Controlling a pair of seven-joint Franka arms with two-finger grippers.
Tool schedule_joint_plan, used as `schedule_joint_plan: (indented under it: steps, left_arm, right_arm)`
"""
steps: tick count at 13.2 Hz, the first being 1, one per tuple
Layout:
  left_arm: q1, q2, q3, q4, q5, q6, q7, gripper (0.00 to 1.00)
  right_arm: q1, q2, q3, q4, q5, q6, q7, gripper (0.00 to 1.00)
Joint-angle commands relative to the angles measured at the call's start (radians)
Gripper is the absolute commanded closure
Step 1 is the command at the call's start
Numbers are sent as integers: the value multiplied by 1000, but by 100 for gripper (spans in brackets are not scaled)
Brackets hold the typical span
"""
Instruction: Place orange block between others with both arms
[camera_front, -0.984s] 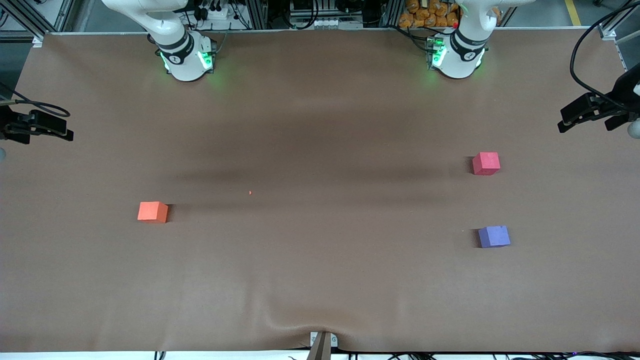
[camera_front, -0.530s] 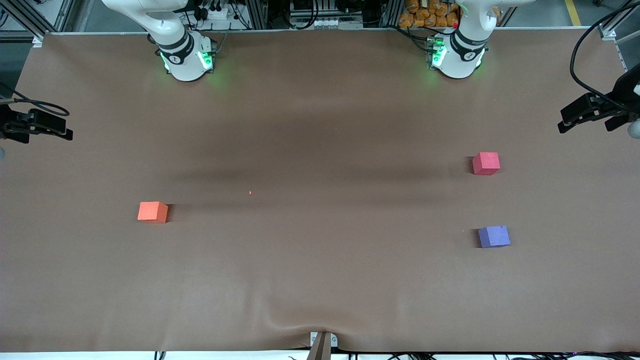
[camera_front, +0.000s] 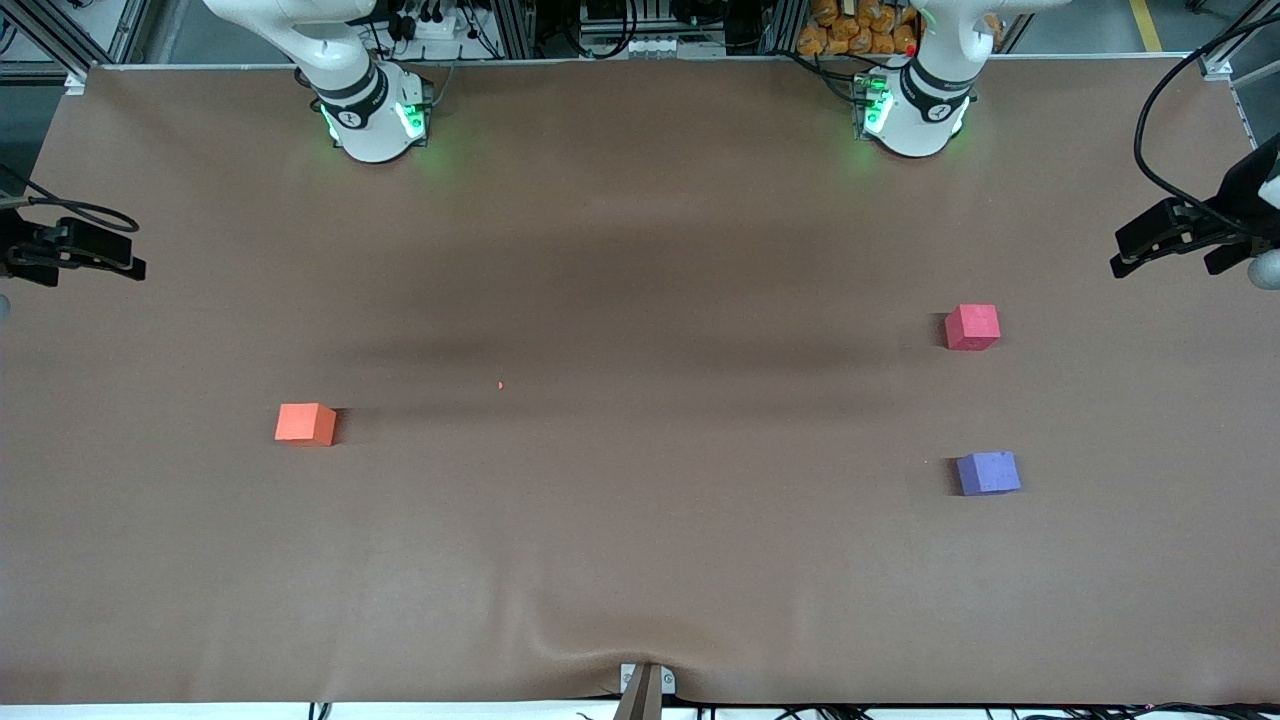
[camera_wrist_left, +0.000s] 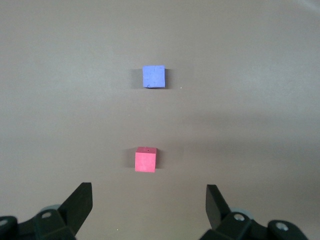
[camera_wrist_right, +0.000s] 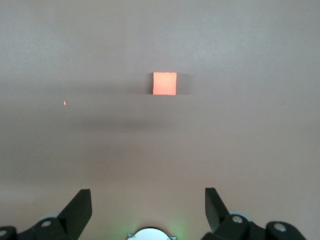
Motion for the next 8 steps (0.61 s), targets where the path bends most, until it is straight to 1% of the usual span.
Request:
schedule_joint_plan:
  steps: [1, 6, 8]
  left_arm:
    - [9, -2, -2, 2, -13, 8, 19, 0]
    - [1, -2, -2, 2, -13, 13, 24, 0]
    - [3, -2, -4, 4, -14, 14, 25, 0]
  right_arm:
    - [-1, -15, 3, -20, -17, 8, 8, 0]
    - [-3, 6, 3, -24, -11, 30, 6, 0]
    - [-3, 29, 3, -24, -10, 36, 8, 0]
